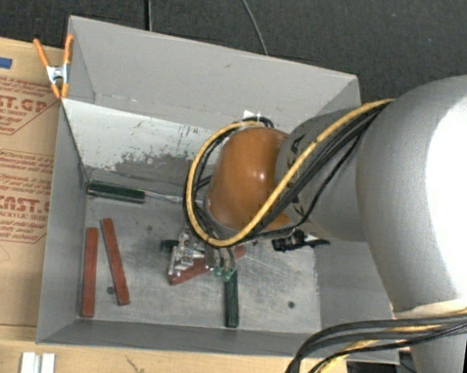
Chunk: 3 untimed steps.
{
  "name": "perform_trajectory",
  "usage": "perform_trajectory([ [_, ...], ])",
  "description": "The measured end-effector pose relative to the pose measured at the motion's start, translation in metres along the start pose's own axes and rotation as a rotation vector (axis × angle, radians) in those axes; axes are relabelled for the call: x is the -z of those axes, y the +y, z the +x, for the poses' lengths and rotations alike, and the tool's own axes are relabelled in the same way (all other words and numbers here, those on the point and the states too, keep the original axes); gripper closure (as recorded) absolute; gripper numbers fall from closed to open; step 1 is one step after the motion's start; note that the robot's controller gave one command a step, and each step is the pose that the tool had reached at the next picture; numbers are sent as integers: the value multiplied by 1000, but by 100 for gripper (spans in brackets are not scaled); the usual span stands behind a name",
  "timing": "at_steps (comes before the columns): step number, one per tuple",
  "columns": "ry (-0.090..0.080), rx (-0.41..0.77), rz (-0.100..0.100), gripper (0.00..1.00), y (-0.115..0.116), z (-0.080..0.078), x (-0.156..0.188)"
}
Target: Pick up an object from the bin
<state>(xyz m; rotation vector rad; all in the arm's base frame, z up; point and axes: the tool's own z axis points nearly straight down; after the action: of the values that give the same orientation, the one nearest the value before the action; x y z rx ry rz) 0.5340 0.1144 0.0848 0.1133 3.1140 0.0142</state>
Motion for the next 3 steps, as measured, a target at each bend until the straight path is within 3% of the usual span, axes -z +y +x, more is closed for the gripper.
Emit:
perform_trajectory([
  [1,0,0,0,100,0,0,0],
  [2,30,14,10,100,-5,7,32],
  [3,21,76,7,100,-44,-33,63],
])
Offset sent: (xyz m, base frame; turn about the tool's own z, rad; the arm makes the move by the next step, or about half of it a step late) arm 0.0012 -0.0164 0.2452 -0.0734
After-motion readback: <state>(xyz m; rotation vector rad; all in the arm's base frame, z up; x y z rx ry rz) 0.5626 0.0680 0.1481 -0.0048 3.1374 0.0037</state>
